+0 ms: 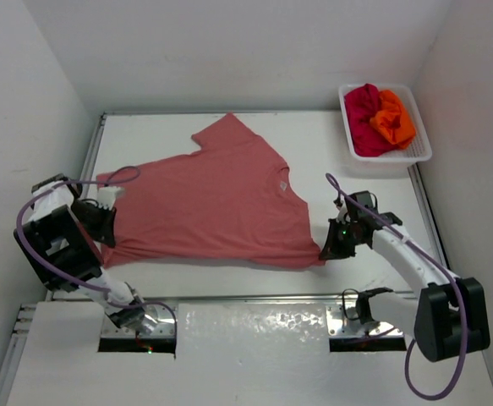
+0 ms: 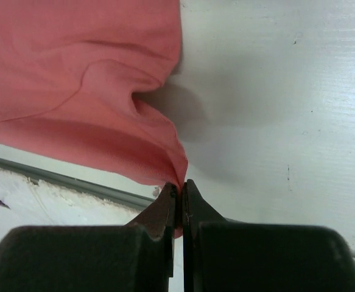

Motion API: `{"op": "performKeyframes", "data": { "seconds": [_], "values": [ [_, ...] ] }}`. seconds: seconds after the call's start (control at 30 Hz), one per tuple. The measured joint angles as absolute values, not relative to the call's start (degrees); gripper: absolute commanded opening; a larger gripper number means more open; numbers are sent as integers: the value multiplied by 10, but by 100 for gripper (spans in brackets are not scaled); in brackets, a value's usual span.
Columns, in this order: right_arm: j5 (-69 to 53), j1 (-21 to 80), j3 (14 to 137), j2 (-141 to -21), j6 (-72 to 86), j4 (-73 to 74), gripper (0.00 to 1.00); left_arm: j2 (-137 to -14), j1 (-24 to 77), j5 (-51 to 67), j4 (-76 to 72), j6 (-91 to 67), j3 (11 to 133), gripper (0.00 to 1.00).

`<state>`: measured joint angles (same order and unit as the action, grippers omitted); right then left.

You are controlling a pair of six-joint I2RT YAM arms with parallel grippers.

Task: Fold and stack the t-shirts
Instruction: Flatten out the tshirt

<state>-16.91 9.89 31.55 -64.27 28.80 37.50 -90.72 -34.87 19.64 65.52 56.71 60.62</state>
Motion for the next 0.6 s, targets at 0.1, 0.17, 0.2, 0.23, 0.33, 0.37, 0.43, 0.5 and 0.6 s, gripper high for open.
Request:
{"op": "performKeyframes", "data": {
  "seconds": [0.1,0.17,0.2,0.23,0.33,0.37,0.43,0.5,0.6],
  "values": [
    [-170,99,326,-660,288,376,0,-903,-349,193,651,574,603,0],
    [-172,99,343,-684,287,374,0,-901,-349,194,646,573,607,0],
    [-172,99,355,-700,285,372,0,-901,-349,196,646,574,609,1],
    [-172,99,362,-710,283,371,0,-902,-349,197,648,575,616,4],
    [-171,99,369,-725,273,370,0,-901,-349,192,649,597,621,31],
    [-170,99,368,-726,270,376,1,-901,-349,187,650,608,617,37],
    [-168,99,359,-725,268,385,33,-896,-349,170,654,633,599,63],
    [-161,99,349,-724,264,407,62,-883,-350,142,663,665,570,84],
    [-130,99,354,-724,247,452,75,-865,-362,73,695,709,543,86]
  ]
}}
